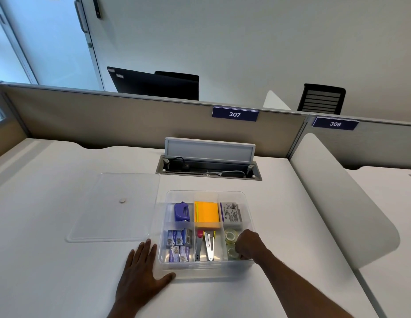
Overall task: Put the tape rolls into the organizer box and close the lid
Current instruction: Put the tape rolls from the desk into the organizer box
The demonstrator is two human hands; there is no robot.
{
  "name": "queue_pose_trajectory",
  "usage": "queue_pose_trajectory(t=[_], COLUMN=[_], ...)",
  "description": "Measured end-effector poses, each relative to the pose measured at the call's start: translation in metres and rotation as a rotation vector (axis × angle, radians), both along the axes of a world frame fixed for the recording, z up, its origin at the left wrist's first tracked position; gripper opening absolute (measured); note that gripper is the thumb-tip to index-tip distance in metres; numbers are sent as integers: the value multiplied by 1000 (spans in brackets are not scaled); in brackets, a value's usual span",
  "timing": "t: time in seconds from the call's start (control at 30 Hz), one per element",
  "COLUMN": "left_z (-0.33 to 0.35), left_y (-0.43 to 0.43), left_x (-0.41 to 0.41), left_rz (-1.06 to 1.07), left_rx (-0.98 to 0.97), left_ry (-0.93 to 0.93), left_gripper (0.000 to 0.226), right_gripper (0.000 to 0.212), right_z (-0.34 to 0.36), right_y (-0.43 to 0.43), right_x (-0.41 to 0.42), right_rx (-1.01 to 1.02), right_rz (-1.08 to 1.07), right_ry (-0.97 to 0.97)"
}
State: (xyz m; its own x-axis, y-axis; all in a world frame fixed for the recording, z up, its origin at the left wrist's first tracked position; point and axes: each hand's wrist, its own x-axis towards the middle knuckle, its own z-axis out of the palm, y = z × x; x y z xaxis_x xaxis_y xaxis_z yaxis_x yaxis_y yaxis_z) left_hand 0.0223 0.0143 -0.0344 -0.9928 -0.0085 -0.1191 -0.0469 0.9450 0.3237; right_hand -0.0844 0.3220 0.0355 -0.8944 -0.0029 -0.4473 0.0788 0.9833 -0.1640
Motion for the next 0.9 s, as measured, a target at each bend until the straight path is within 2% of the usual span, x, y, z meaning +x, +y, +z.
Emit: queue_pose_trajectory(t=[0.2,0.4,0.5,0.63,0.73,0.8,0.9], left_z=[-3,-4,-8,-12,-8,-4,4], left_y=[0,-1,-2,-5,-11,-20,-37], left_x=[0,-1,-1,-2,-2,0,1], left_rz=[-1,-2,4,19,38,67,131], left_rx=[-23,-12,-27,15,126,196,270], left_ry=[45,64,79,81,84,104,127], left_gripper=[110,110,112,113,112,110,102], right_gripper=[25,26,18,25,15,7,15], right_z=[1,9,15,38,65,81,90], right_y=[0,-2,-6,-23,-52,-79,-119], right_x=[-1,2,2,-5,-17,-25,-32], right_rx=[17,-76,-106,-110,-171,-253,-359], right_rz=[36,-75,-104,-112,-123,-137,-98], right_ry=[25,2,16,244,390,445,466])
